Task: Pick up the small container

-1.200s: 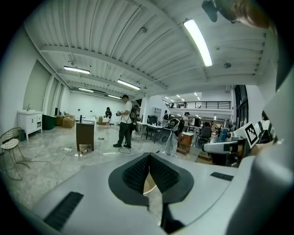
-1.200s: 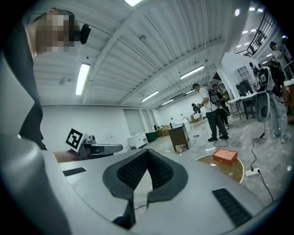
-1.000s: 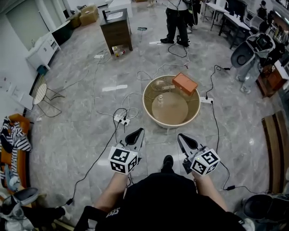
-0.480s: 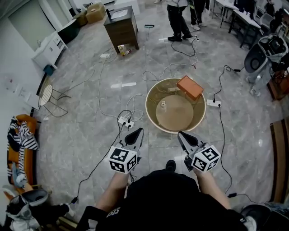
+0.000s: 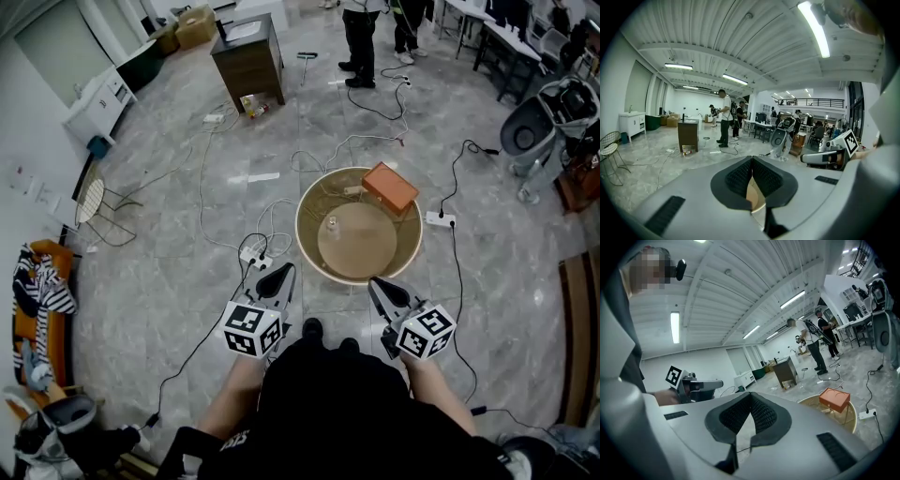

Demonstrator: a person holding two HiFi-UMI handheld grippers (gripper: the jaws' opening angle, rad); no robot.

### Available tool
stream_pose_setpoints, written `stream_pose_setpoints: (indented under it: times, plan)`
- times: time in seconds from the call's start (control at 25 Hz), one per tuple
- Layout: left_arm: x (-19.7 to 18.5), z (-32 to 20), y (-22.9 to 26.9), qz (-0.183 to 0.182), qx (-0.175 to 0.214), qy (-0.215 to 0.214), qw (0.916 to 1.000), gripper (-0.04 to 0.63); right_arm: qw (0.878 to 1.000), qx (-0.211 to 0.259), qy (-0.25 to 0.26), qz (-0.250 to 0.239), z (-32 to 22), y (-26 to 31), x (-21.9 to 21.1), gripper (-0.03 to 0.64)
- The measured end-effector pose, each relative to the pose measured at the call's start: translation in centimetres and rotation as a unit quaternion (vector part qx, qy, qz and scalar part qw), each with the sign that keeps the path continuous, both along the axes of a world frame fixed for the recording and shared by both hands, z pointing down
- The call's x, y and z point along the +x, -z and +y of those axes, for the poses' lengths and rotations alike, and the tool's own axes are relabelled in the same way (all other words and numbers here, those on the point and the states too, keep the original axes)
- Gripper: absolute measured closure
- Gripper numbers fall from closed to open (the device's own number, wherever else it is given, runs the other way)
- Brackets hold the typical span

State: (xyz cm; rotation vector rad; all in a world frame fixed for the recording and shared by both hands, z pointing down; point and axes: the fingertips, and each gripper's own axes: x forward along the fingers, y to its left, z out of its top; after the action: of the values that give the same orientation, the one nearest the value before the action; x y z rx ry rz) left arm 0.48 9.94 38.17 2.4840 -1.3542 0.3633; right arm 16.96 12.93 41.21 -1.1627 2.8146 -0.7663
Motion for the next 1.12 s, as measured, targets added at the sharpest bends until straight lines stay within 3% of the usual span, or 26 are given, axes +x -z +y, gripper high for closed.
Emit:
stream_pose_setpoints:
  times: [0.28, 0.44, 0.64, 0.72, 0.92, 1.12]
  plan:
    - [-1.7, -3.8, -1.7, 0.015, -0.013, -0.009, 0.9998, 0.578, 1.0, -0.01, 0.007, 0.01, -3.0, -1.6, -2.6, 0.603]
    - [-4.4, -7.2, -2.1, 0.026, -0.018, -0.024, 0.9992, 0.578, 0.999, -0.027, -0.021, 0.026, -5.9, -1.5, -4.7, 0.603]
    - [-7.6, -13.8, -2.7, -0.032, 0.006, -0.053, 0.998, 0.578, 0.998, -0.036, -0.04, 0.026, -13.0, -1.3, -8.6, 0.603]
    - [-9.0, -16.0, -2.9, -0.039, 0.015, -0.068, 0.9968, 0.578, 0.998, -0.035, -0.036, 0.031, -15.6, -1.2, -11.1, 0.603]
    - [-12.6, -20.2, -4.0, -0.015, 0.001, -0.095, 0.9953, 0.578, 0.997, -0.041, -0.051, 0.037, -19.0, -1.6, -15.9, 0.603]
    - [-14.5, -23.4, -4.5, -0.008, -0.009, -0.141, 0.9899, 0.578, 0.994, -0.052, -0.089, 0.044, -21.7, -1.8, -18.1, 0.603]
